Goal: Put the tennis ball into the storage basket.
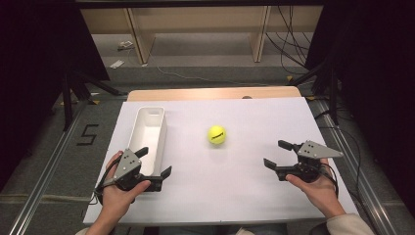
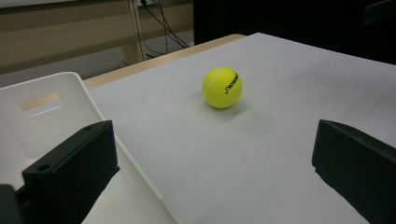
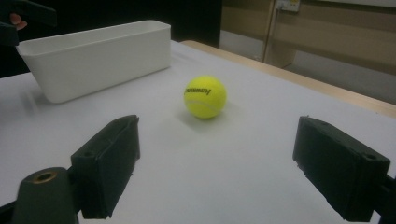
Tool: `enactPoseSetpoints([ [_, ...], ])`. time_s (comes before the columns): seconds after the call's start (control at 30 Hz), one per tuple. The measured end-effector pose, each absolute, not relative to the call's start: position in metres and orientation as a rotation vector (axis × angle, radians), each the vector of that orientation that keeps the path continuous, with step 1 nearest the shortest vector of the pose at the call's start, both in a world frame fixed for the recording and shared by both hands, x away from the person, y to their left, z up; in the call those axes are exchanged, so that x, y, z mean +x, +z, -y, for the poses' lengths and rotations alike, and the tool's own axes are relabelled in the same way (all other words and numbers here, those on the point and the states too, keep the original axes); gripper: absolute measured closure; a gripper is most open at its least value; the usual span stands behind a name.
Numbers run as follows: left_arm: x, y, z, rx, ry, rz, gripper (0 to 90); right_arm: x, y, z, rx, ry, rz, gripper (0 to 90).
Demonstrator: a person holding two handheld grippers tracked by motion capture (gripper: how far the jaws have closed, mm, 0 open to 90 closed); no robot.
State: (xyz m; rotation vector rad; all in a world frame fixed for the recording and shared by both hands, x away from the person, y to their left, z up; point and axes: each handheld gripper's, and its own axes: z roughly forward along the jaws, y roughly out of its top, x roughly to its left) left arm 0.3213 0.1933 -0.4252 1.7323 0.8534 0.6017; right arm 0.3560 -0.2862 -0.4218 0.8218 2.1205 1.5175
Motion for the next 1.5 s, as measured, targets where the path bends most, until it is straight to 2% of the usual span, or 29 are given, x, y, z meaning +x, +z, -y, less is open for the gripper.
enactPoseSetpoints([
  [0.43, 0.320, -0.425, -0.192, 1.730, 0.604, -0.846, 0.0, 0.362, -0.422, 0.270, 0.781, 1.502, -2.131, 15.3],
  [1.5, 0.320, -0.424, -0.192, 1.727, 0.603, -0.837, 0.0, 0.404, -0.425, 0.217, 0.749, 1.489, -2.181, 15.4],
])
